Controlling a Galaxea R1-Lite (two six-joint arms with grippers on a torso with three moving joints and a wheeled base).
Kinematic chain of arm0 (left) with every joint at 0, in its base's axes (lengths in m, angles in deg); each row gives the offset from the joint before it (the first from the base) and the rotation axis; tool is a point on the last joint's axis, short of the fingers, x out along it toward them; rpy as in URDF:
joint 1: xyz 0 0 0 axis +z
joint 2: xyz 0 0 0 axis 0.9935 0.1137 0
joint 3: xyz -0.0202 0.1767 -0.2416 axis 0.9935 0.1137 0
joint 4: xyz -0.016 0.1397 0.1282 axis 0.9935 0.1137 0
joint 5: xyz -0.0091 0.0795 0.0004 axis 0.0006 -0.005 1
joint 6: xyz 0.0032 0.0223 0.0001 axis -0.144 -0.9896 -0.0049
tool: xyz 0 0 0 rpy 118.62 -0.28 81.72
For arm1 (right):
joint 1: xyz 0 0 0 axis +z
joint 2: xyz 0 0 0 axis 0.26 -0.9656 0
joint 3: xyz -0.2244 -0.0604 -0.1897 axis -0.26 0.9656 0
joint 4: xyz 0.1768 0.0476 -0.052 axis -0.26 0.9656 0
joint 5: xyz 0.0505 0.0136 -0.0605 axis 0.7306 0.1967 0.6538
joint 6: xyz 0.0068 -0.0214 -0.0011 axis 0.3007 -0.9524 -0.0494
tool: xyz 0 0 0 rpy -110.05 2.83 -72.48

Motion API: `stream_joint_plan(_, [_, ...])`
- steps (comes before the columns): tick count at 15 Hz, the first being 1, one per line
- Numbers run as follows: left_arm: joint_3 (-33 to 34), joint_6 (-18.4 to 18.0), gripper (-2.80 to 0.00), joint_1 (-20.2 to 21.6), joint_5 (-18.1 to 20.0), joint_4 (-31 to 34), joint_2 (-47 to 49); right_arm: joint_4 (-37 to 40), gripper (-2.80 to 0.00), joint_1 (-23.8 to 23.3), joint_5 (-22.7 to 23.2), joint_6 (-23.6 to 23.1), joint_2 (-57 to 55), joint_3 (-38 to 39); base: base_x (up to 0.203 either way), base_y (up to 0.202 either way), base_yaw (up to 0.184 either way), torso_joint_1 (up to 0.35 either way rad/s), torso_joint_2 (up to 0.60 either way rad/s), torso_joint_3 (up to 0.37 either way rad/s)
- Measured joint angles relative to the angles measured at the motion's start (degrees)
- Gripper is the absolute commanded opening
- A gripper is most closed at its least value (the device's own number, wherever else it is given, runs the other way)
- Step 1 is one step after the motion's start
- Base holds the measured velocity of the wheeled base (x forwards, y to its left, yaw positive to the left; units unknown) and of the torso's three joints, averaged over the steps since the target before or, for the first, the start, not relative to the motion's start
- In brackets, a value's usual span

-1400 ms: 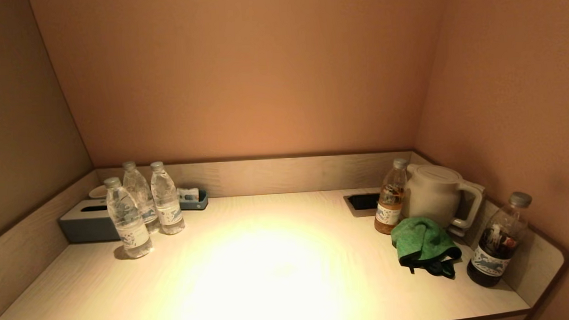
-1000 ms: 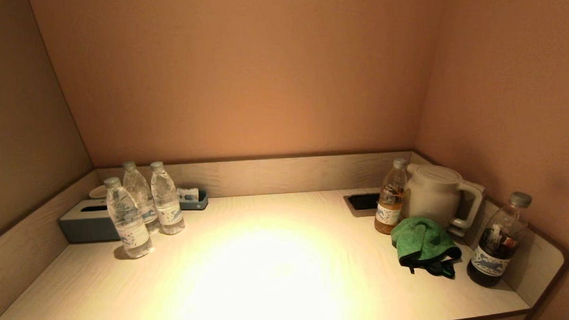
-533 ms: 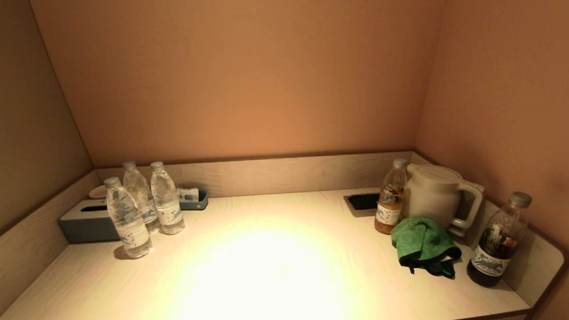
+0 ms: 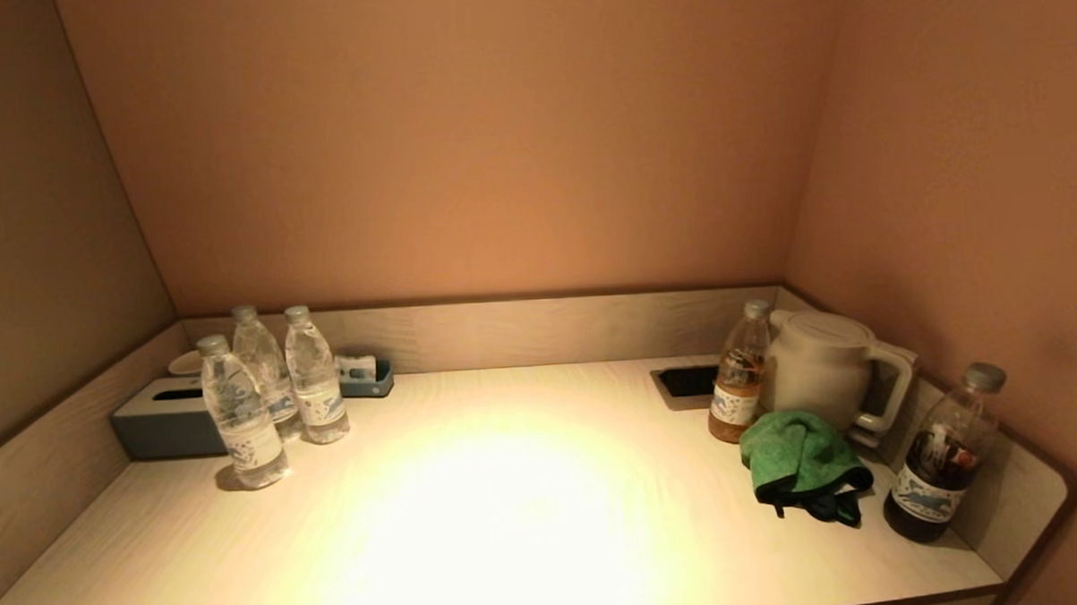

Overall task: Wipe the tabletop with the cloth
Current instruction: Pick up the tablecloth

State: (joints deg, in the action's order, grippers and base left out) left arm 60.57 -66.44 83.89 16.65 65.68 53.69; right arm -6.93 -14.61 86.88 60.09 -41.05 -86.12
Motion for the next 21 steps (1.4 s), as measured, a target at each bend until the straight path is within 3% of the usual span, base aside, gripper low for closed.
stream_joint_plan(5, [0.00, -0.08, -2.80, -0.04, -0.02, 0.02, 0.00, 6.15, -2.80, 0.33, 0.22, 0.14, -19.68, -12.20, 0.000, 0.000, 0.000, 0.000, 0.00, 0.000])
stream_joint_plan(11, [-0.02, -0.09, -2.80, -0.04, 0.00, 0.00, 0.00, 4.59, -2.80, 0.20, -2.66, 1.54, -62.50, -30.62, 0.000, 0.000, 0.000, 0.000, 0.00, 0.000])
stream_joint_plan(16, [0.02, -0.08, -2.80, 0.00, 0.00, 0.01, 0.00, 3.12, -2.80, 1.37, -9.00, 7.19, -95.92, -51.89, 0.000, 0.000, 0.000, 0.000, 0.00, 0.000])
stream_joint_plan(21, [0.02, -0.09, -2.80, 0.00, 0.00, 0.01, 0.00, 2.68, -2.80, 3.25, -13.46, 13.05, -114.44, -59.46, 0.000, 0.000, 0.000, 0.000, 0.00, 0.000])
